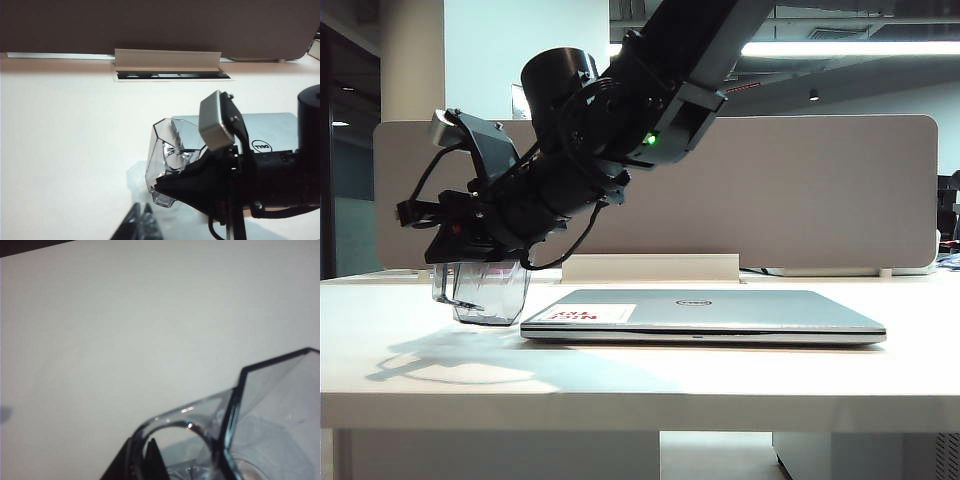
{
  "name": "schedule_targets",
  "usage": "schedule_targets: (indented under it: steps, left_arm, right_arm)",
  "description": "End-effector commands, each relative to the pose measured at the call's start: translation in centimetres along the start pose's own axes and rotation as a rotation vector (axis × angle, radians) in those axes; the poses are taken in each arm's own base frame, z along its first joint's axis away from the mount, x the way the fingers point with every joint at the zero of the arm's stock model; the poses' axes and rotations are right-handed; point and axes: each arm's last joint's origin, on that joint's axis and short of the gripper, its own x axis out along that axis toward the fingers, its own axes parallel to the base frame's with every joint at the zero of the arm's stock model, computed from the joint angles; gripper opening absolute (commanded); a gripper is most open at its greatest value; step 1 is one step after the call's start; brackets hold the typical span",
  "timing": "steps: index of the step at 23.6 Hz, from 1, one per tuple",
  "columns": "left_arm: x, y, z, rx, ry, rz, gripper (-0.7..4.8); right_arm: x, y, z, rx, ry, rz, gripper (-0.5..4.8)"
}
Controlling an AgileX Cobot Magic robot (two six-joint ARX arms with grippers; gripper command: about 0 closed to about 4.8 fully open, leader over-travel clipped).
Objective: Pick up the water cup and place it on the left side of the laptop.
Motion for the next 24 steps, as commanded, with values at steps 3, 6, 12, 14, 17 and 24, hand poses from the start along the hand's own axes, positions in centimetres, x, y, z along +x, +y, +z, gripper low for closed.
schedule_targets:
  steps: [3,6,12,14,17,24]
  left_arm:
    - [-0.1,-0.1,0.3,0.009,-0.015,-0.002,-0.06]
    - [-0.1,-0.1,0.3,0.009,-0.015,-0.003,-0.06]
    - [-0.1,-0.1,0.3,0.009,-0.016,-0.003,-0.06]
    - [-0.1,-0.1,0.3,0.01,-0.016,-0.003,-0.06]
    - [-0.1,-0.1,0.3,0.01,-0.016,-0.002,-0.06]
    - [-0.1,-0.1,0.3,0.01,-0.016,-0.002,-0.06]
  right_arm:
    - [-0.1,0.2,0.5,0.009,-0.007,0.005,-0.02]
    - [-0.1,0.2,0.3,0.014,0.014,0.006,-0.03]
    - [-0.1,0.2,0.2,0.017,0.022,0.008,-0.02]
    - [-0.1,0.2,0.1,0.019,0.031,0.009,-0.02]
    - [-0.1,0.4,-0.3,0.027,0.068,0.014,0.0]
    - [-0.1,0.4,-0.4,0.029,0.08,0.019,0.46]
